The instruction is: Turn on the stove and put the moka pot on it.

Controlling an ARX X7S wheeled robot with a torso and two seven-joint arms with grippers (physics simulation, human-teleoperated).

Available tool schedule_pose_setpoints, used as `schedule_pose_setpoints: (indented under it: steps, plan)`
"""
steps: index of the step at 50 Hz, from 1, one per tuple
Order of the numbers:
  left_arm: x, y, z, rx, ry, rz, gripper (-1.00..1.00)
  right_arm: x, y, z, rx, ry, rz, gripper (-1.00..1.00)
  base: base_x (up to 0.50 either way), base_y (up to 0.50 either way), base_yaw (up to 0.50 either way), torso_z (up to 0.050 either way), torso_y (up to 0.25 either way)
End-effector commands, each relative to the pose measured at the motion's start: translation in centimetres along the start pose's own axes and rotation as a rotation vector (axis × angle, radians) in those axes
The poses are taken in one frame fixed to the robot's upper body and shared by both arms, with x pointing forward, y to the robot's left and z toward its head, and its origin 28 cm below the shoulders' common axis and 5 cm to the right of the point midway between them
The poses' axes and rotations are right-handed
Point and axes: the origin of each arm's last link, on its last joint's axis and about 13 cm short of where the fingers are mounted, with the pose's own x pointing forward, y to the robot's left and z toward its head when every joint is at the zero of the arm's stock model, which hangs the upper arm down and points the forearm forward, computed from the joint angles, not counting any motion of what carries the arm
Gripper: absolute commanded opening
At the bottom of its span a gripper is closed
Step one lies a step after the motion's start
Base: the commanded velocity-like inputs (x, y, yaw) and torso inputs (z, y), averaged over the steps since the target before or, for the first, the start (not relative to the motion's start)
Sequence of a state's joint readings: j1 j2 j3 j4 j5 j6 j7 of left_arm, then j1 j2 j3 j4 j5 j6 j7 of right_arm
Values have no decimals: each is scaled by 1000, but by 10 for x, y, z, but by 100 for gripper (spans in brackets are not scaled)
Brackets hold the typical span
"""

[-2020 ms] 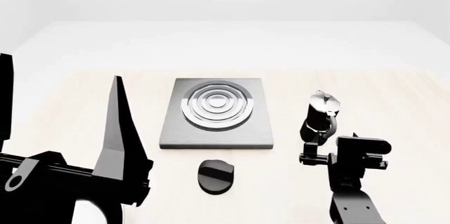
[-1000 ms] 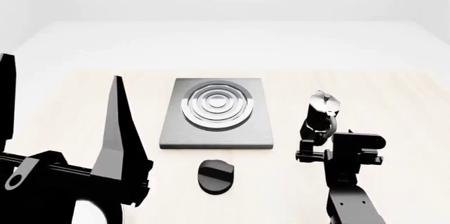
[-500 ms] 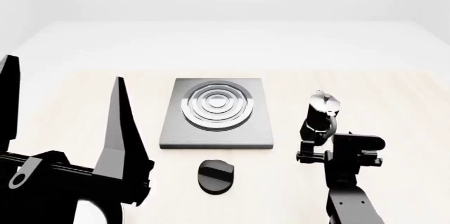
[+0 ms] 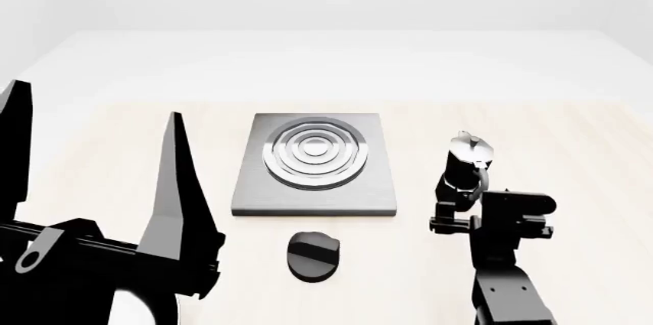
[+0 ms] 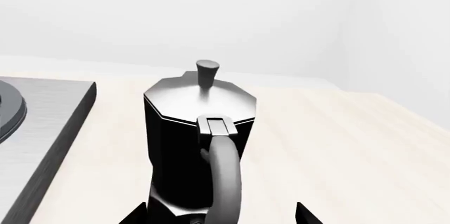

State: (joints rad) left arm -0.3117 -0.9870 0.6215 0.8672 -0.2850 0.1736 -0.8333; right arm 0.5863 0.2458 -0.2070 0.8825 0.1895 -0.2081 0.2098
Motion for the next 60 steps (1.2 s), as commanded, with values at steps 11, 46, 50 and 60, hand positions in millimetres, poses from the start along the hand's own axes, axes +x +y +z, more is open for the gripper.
schedule_pose_setpoints:
  steps: [11, 46, 50, 60]
  plan:
    - [-1, 0, -2, -6, 6, 1, 100, -4, -2, 1, 20, -48, 3, -100, 0, 0, 0, 0, 0]
    - [-2, 1, -2, -15, 4, 3, 100, 18, 29, 74, 1, -221, 84, -100, 0, 0, 0, 0, 1]
    - [-1, 1, -2, -12, 5, 3, 100, 26, 35, 82, -7, -251, 108, -100, 0, 0, 0, 0, 3]
    - [-1, 1, -3, -10, 12, 4, 100, 53, 52, 100, -47, -314, 139, -100, 0, 0, 0, 0, 1]
